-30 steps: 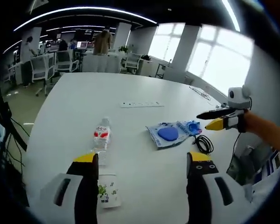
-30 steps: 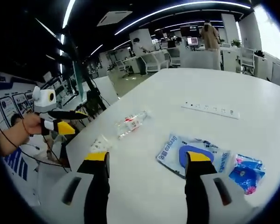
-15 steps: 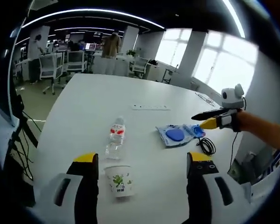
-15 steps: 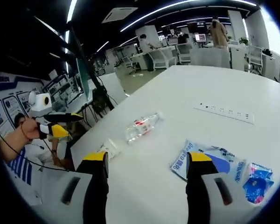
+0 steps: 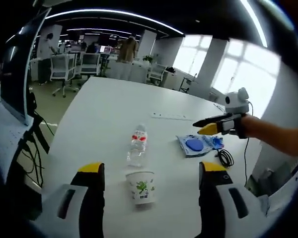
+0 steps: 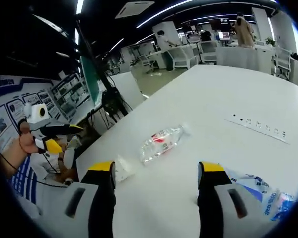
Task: Arrange the tabletop items into an orderly group along one side of the table until the central work area is clear of visible clutter.
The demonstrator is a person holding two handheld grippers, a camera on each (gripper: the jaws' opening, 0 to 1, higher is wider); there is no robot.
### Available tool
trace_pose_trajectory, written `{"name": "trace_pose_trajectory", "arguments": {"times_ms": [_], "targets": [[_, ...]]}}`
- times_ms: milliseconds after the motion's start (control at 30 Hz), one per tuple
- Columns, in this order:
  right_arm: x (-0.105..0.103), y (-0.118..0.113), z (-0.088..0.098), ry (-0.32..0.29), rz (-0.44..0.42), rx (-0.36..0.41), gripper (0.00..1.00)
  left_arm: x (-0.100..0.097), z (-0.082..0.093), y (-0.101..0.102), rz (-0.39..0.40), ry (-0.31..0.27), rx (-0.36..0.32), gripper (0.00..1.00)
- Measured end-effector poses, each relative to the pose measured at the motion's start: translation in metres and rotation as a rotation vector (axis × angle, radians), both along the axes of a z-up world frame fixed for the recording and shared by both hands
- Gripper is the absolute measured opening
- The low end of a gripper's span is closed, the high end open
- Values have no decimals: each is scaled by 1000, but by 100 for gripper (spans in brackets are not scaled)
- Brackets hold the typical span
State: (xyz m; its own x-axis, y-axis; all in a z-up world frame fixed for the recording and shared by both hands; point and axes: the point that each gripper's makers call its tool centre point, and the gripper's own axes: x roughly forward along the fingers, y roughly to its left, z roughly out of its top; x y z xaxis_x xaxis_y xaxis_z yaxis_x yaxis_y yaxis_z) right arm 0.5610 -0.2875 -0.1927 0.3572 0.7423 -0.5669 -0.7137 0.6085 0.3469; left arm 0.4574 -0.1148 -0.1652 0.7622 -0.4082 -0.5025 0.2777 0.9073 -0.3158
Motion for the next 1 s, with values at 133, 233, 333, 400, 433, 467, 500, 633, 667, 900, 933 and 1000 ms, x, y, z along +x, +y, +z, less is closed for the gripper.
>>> {"name": "trace_pose_trajectory", "arguments": {"times_ms": [133,233,333,400,433,467,500,633,667,900,933,1000], "targets": [[13,13,-11,16,11,2,66,4,-2,6,7,-1,-11,80],[21,21,-17,36,10,19,66,7,-4,9,5,-1,-15,80],[29,28,-26,52,12,17,66,9,-7,12,7,0,-22,80],[34,31,-32,72,11,20,66,11,-8,14,5,3,-33,80],[37,34,-34,88,6,34,66,12,-8,14,4,1,-37,80],[41,36,-36,97,1,44,66,13,-9,14,4,-2,-43,80],[43,38,-38,102,-1,47,66,13,-9,14,4,-2,-46,80],[55,44,-49,136,-10,56,65,18,-14,16,7,0,-64,80],[58,45,-51,144,-12,60,65,19,-14,16,8,0,-69,80],[76,56,-60,203,-60,130,63,29,-19,17,10,-3,-86,80],[79,57,-63,215,-67,141,63,30,-19,16,8,-6,-89,80],[84,60,-68,237,-81,158,63,33,-20,15,6,-9,-95,80]]}}
